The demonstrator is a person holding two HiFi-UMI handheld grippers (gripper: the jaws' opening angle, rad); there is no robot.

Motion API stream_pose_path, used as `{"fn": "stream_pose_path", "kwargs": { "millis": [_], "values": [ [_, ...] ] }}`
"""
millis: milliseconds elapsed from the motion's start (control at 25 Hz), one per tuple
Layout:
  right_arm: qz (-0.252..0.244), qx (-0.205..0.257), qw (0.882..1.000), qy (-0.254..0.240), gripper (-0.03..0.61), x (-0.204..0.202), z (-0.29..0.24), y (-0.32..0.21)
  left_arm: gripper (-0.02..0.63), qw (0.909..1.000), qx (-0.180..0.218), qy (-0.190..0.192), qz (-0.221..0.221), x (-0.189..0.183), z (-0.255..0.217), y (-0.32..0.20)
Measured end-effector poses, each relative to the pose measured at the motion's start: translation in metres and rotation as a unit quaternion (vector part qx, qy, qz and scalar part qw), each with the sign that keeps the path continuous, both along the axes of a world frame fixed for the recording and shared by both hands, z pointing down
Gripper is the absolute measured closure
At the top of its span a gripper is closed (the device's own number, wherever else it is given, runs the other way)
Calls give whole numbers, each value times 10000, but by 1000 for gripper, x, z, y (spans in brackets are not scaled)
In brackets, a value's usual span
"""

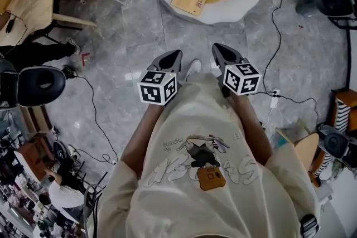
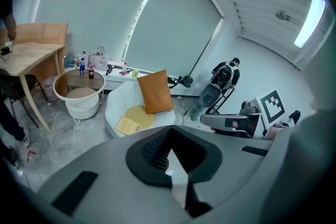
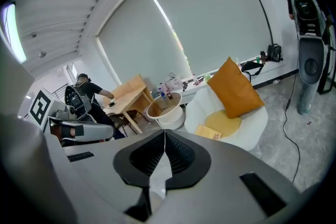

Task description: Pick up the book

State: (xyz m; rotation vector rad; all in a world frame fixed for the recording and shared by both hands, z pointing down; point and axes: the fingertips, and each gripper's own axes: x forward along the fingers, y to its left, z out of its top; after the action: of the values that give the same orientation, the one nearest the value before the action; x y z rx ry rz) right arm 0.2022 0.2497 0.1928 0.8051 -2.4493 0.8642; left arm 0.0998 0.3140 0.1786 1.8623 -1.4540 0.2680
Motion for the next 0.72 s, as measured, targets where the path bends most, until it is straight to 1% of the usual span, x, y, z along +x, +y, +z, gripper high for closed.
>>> {"fn": "stream_pose_path", "kwargs": {
  "millis": [80,240,440,600,720],
  "values": [
    [13,-83,10000,-28,555,3,5,-8,607,9999,-87,-17,68,7,2,-6],
    [78,-222,9997,-103,554,10,15,-17,607,9998,-218,-6,10,10,8,-17],
    [147,-392,9990,-127,555,7,24,-26,607,9986,-465,-3,265,18,18,-29],
    [145,-446,9989,6,554,-3,34,-42,607,9977,-573,140,334,9,31,-54],
    [141,-411,9990,114,554,-18,37,-68,607,9971,-585,286,391,-1,37,-84]
  ]
}}
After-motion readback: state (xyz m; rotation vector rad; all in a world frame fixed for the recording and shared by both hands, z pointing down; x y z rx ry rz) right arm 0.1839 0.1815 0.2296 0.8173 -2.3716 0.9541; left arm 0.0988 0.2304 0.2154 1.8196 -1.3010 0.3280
